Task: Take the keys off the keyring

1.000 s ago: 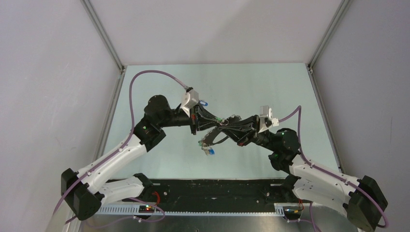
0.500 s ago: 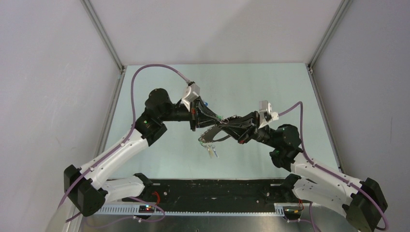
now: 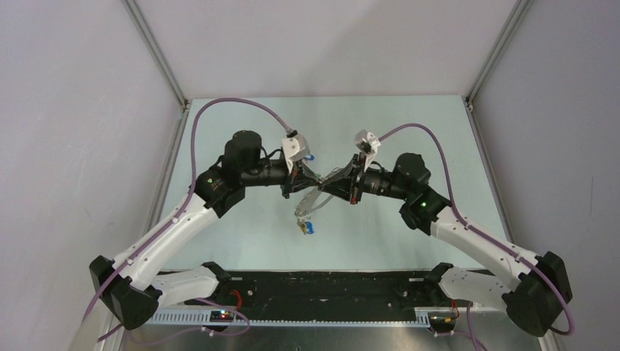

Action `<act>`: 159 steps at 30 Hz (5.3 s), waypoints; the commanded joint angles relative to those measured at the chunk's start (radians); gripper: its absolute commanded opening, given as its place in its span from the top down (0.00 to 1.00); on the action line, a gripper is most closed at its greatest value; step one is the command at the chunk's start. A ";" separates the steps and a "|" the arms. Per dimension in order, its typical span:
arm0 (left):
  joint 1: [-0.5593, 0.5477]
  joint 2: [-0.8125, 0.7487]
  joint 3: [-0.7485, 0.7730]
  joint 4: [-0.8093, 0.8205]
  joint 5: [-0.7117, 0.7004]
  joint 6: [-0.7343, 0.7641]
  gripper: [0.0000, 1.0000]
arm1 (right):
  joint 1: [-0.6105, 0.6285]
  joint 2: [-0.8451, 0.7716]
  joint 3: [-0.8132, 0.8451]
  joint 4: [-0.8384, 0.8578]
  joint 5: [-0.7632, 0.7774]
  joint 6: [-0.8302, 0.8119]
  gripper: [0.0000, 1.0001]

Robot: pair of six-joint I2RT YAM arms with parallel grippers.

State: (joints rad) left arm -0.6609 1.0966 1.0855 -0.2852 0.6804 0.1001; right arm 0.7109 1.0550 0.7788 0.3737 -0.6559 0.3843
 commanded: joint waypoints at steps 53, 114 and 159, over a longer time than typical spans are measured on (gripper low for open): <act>-0.141 0.267 0.403 -0.667 -0.317 -0.051 1.00 | 0.199 -0.005 -0.343 0.407 0.343 -0.618 0.48; -0.032 0.439 0.560 -0.795 0.001 -0.116 1.00 | 0.560 -0.159 -0.354 0.199 0.632 -1.229 1.00; -0.087 0.399 0.611 -0.795 -0.295 0.176 1.00 | -0.051 0.080 -0.341 0.621 0.198 0.061 0.35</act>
State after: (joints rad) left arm -0.7361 1.5578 1.6733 -1.1091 0.3893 0.2466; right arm 0.6785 1.1103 0.4187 0.8642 -0.5079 0.2867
